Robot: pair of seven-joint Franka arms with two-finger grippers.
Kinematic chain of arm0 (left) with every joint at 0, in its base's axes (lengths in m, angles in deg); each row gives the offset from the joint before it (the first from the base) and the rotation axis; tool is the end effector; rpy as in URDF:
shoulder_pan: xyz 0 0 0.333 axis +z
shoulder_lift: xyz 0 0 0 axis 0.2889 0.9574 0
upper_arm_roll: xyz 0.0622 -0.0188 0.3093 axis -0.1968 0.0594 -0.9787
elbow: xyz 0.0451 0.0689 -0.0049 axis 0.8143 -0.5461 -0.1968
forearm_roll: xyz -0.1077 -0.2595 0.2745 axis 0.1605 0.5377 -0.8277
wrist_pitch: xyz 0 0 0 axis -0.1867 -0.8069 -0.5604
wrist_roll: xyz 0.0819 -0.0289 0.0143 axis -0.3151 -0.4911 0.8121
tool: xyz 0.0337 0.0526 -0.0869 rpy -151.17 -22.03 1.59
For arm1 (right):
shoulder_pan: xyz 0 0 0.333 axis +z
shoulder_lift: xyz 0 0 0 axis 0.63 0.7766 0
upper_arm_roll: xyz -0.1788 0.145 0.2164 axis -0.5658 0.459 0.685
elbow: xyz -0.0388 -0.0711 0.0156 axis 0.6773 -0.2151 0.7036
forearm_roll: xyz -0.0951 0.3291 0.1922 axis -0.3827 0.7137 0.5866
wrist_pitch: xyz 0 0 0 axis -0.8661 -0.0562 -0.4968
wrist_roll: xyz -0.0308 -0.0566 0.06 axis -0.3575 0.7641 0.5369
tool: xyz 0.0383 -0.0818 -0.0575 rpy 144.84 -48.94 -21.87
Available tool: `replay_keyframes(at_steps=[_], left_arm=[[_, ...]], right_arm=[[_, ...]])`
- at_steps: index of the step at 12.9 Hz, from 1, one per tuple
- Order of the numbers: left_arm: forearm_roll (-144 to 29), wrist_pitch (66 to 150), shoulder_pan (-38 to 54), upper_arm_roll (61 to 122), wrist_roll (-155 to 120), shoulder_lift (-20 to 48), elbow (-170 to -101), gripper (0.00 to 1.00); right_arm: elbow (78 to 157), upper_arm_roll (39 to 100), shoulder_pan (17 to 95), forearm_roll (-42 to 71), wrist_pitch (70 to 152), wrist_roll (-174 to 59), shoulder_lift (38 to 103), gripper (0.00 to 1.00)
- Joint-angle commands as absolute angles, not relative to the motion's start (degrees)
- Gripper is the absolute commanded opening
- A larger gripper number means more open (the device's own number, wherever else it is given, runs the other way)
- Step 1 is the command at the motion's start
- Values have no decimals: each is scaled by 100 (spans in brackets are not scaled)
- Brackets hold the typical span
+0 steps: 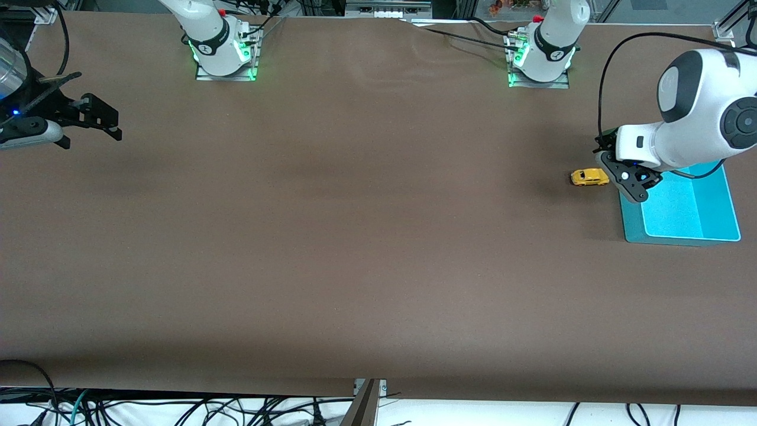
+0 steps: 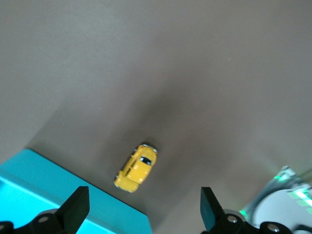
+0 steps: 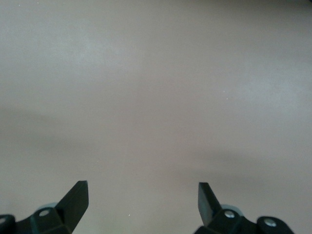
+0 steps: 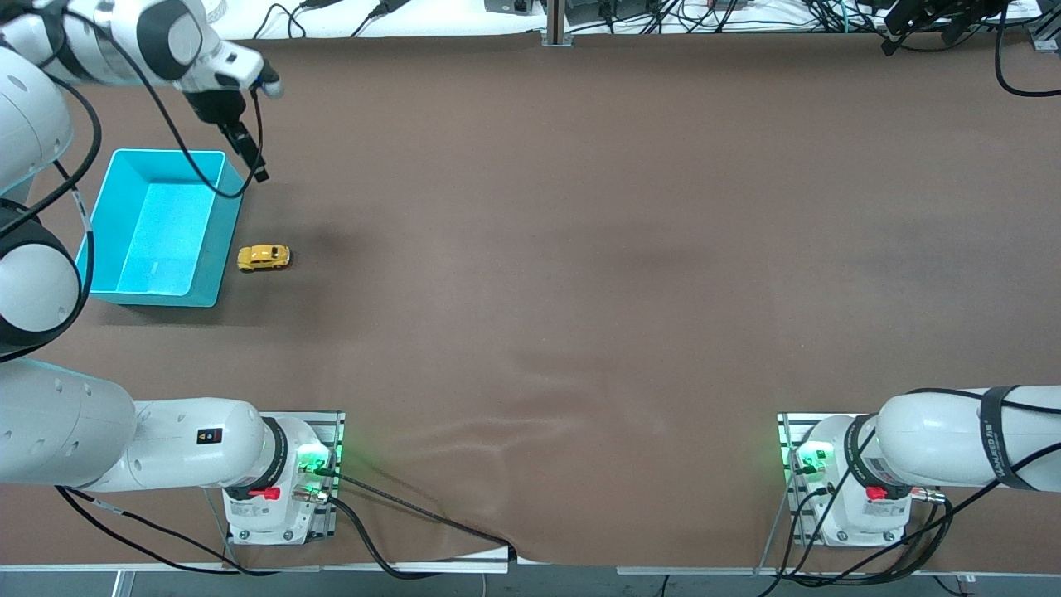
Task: Wind and store yellow beetle car
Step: 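Grasp the yellow car with the left gripper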
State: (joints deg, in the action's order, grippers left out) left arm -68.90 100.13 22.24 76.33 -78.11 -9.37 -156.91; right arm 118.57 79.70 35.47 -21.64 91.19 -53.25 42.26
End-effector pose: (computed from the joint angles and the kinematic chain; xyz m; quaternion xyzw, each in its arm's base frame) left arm 0.5206 0.0249 0.3766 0.8881 -0.4426 -0.1163 0.0427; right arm 0.5359 0.0139 0.5955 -0.9958 -0.0919 -0.0032 0.0039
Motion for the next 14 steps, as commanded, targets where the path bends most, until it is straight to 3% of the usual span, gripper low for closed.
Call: replay_keyframes(at_steps=[1, 5, 14], left_arm=[[-7174, 11220, 2557, 7698, -8681, -1221, -16793, 100], [-7683, 12559, 2690, 7698, -9264, -1107, -17718, 100], [-8582, 13798, 3093, 7698, -9413, -203, -18027, 100]], right_arm=[[11745, 7891, 3650, -2116, 8869, -5445, 4246, 99], [11736, 7934, 3659, -2116, 8860, -5445, 4255, 99], [11648, 7908, 3659, -2125, 8711, -5349, 4255, 99]])
